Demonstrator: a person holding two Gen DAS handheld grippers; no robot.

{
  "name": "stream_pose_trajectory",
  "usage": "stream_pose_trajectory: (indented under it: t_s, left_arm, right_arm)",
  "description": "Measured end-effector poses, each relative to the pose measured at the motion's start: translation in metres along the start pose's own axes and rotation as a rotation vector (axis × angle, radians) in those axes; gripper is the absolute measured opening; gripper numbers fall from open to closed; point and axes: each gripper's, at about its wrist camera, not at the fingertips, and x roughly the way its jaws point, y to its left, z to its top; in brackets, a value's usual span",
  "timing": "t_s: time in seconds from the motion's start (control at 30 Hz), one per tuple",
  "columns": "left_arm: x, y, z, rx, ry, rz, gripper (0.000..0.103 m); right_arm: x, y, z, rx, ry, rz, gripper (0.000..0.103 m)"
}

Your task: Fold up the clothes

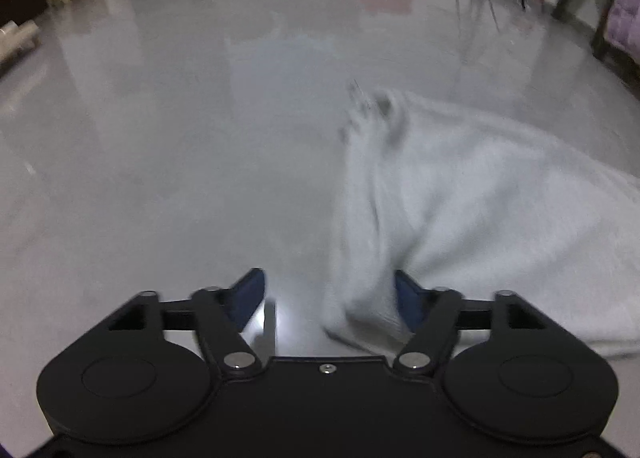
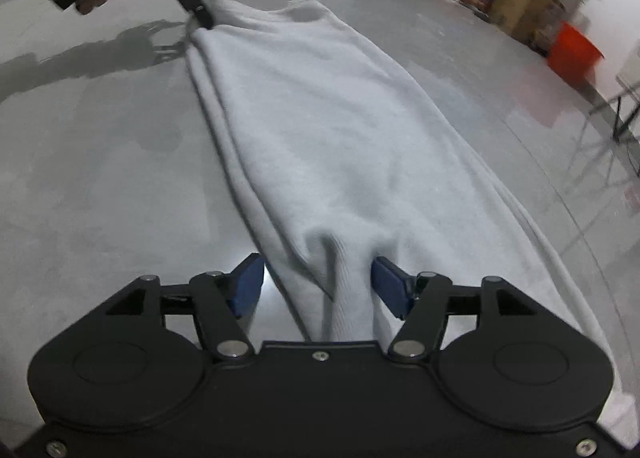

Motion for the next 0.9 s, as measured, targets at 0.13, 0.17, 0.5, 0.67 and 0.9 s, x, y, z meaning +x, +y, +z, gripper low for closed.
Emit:
stream_pose_trajectory:
  t_s: [0.13, 0.17, 0.5, 0.67, 0.9]
  left_arm:
    - [0.008, -0.007, 0.040, 0.111, -0.048, -0.126, 0.087]
    - [0.019, -0.013, 0.054, 0.154, -0.045, -0.176, 0.087]
    - [0.115, -0.030, 0.101, 0.224, 0.060, -0.265, 0.050]
    - [0.120, -0.022, 0.088, 0.148, 0.049, -0.262, 0.009]
    - [0.120, 0.007, 0.086, 0.066, 0.025, -0.261, 0.006]
  right_arm:
    - [-0.013, -0.004, 0.009, -0.002, -0.039, -0.011, 0.074]
    - [-0.015, -0.003, 0.012, -0.001, -0.052, -0.015, 0.074]
    - [0.028, 0.030, 0.063, 0.077, -0.146, 0.050, 0.073]
    - [0.059, 0.063, 0.099, -0.009, -0.187, 0.119, 0.072]
    - [0.102, 0.095, 0.156, -0.068, -0.222, 0.190, 0.056]
